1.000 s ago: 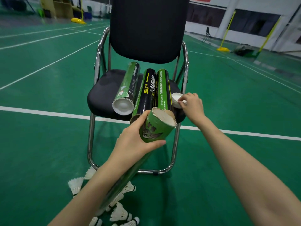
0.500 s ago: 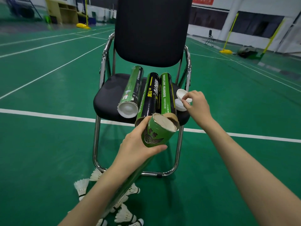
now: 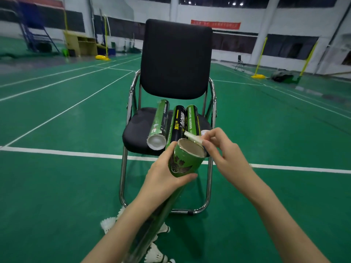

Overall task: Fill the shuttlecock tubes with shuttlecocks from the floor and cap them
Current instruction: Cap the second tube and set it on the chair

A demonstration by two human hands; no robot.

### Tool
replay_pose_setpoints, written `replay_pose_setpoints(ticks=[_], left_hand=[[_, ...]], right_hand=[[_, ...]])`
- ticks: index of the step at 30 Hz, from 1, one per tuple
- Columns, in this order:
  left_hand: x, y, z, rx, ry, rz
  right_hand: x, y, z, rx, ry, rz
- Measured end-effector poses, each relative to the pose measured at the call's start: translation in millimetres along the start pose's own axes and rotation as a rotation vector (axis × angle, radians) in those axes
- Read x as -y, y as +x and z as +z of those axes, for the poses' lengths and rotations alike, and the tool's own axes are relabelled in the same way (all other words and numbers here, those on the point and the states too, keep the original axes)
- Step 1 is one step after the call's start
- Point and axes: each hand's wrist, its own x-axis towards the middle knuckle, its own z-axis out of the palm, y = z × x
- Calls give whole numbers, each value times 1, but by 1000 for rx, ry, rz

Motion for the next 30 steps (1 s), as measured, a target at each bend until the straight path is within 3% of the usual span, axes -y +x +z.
replay_pose_setpoints(ticks=[15, 20, 30], left_hand=[[-10, -52, -10, -25, 1, 36], [-15, -56, -8, 31, 82, 122], [-11, -53, -10, 41, -41, 91]], right_hand=[[15, -57, 37, -38, -30, -34], [10, -61, 36, -64, -27, -37], [11, -59, 43, -113, 21, -17]])
